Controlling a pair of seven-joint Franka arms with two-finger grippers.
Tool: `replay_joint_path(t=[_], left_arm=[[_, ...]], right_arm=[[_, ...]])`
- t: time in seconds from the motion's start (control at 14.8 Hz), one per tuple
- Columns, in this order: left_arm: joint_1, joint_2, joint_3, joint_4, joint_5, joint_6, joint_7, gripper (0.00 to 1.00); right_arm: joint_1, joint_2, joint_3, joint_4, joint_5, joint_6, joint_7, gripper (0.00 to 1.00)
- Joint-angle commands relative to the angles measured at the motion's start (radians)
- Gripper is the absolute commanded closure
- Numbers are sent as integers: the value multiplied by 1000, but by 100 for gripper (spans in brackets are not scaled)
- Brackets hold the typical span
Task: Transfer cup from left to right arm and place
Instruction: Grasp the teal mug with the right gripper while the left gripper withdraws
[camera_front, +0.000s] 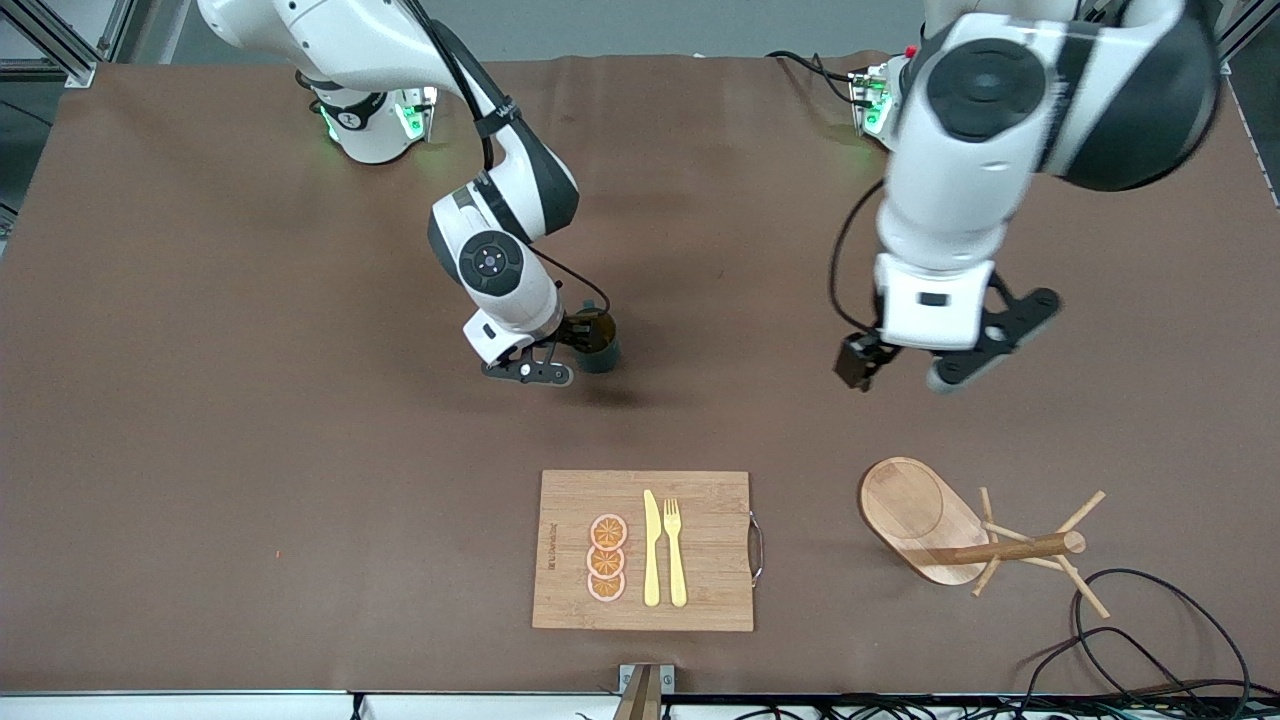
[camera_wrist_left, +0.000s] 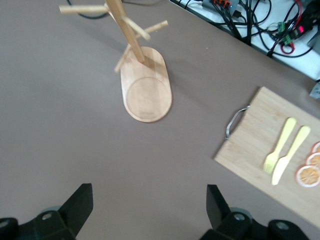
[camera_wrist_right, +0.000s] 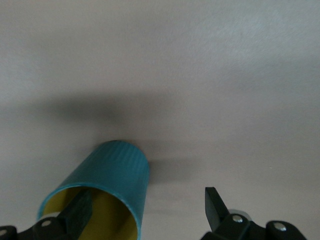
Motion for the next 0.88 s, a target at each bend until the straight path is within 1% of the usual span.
replay_joint_path(t=[0.0,0.14,0.2,0.27,0.41,0.47,0.54,0.61,0.74,0.81], left_arm=[[58,-53,-6,-10,-31,-26,146,0],[123,-96,-7,-10,-73,-29,275,0],[155,-119,-9,-15,-112,-34,350,0],[178,-134,-7,-15,-142,-55,418,0],[242,-159,-9,-16,-169,-115,556,0],[261,-168,-9,-18,-169,-144,622,0],[278,-171,-9,-18,-167,-167,671,0],[296,-176,-10,-18,-167,-182,700,0],[333,-194,-38,-19,-163,-215,716,0],[365,-199,-61,-18,-163,-236,730,0]], right_arm=[[26,-24,-2,-79,30,66,5,1],[26,-24,-1,-79,28,66,5,12],[26,-24,-1,-79,30,66,5,20],[26,-24,-1,-79,28,63,5,32],[25,-26,-1,-76,28,58,5,63],[23,-26,-1,-75,30,56,5,77],[22,-27,-1,-73,30,55,9,87],[22,-26,-1,-72,30,53,15,95],[22,-27,-1,-62,30,53,13,100],[14,-27,-2,-46,28,46,4,100]])
